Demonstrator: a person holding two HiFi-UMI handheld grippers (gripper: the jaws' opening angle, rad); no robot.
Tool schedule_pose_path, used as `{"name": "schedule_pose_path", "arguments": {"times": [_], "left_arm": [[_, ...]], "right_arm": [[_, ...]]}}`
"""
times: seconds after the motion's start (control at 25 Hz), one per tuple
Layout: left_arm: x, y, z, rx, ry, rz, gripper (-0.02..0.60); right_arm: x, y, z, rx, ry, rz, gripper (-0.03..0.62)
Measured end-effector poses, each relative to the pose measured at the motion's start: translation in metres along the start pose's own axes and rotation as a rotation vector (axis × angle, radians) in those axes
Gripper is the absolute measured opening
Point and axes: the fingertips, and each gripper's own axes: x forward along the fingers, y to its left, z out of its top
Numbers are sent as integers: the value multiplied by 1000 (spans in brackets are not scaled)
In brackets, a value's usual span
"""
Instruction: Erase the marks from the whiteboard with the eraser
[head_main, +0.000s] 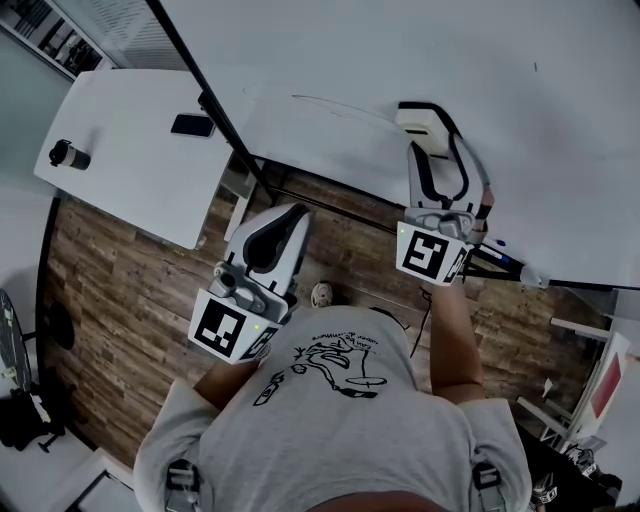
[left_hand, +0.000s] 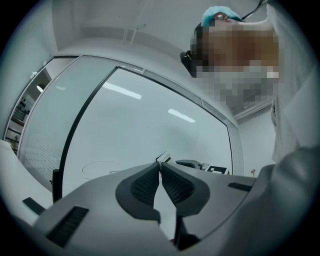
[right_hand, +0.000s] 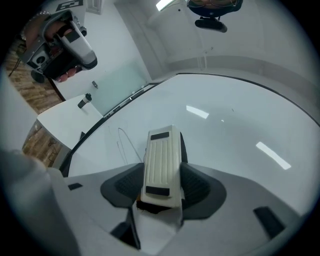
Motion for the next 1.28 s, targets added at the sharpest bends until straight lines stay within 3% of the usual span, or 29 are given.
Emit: {"name": "schedule_pose_path", "arguments": {"times": [0.4,0.92,1.28], "left_arm": [[-17,8,1,3,8,45,34],[-27,9,-3,8,21,75,34],[-29,1,0,20,16,116,34]], "right_arm": [[17,56,-4,-74,12,81,235],[26,79,-5,-105,4,90,235],[39,131,-9,-245,18,211,235]]}}
